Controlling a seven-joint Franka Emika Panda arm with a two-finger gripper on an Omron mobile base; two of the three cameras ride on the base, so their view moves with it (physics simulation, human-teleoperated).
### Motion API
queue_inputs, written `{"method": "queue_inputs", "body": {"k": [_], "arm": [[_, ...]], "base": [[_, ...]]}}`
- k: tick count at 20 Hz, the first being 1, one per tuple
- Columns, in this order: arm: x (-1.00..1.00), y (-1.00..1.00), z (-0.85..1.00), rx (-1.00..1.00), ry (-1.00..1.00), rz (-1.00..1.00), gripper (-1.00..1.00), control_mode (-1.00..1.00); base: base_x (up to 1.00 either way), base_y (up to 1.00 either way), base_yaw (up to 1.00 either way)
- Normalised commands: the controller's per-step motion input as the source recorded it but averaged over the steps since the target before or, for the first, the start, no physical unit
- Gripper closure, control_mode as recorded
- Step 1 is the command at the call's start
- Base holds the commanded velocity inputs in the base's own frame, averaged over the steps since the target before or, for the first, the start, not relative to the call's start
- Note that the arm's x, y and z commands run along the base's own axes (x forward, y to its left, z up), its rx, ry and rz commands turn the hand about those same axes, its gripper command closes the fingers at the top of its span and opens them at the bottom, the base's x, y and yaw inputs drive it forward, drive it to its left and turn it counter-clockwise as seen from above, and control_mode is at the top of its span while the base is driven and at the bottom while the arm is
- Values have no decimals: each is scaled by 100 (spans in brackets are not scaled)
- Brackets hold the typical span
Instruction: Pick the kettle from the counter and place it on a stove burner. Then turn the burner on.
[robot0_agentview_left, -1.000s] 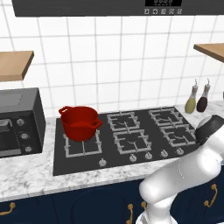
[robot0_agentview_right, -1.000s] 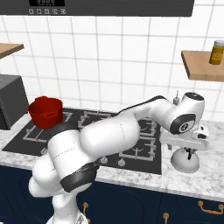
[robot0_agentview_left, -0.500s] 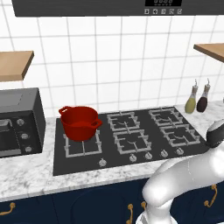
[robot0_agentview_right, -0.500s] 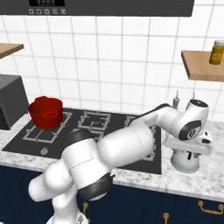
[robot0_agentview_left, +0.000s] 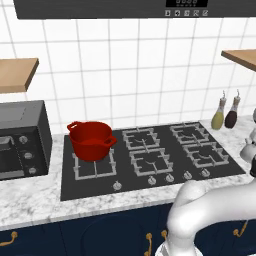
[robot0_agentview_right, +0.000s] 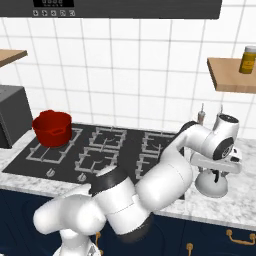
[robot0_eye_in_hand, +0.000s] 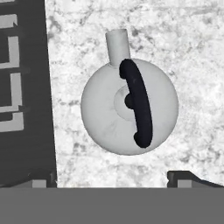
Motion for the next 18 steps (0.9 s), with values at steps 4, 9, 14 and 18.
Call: {"method": "queue_inputs", "body": {"k": [4,9,14,18], "arm": [[31,-26,-32,-2,-6,0,-100,-100],[19,-35,-30,-4,-8,0,-100,-100],[22,-5,-11,-1,-4,0,100,-100],[3,3,0,0,-4,0,100,-100]], "base": [[0,0,0],[0,0,0],[0,0,0],[0,0,0]]}}
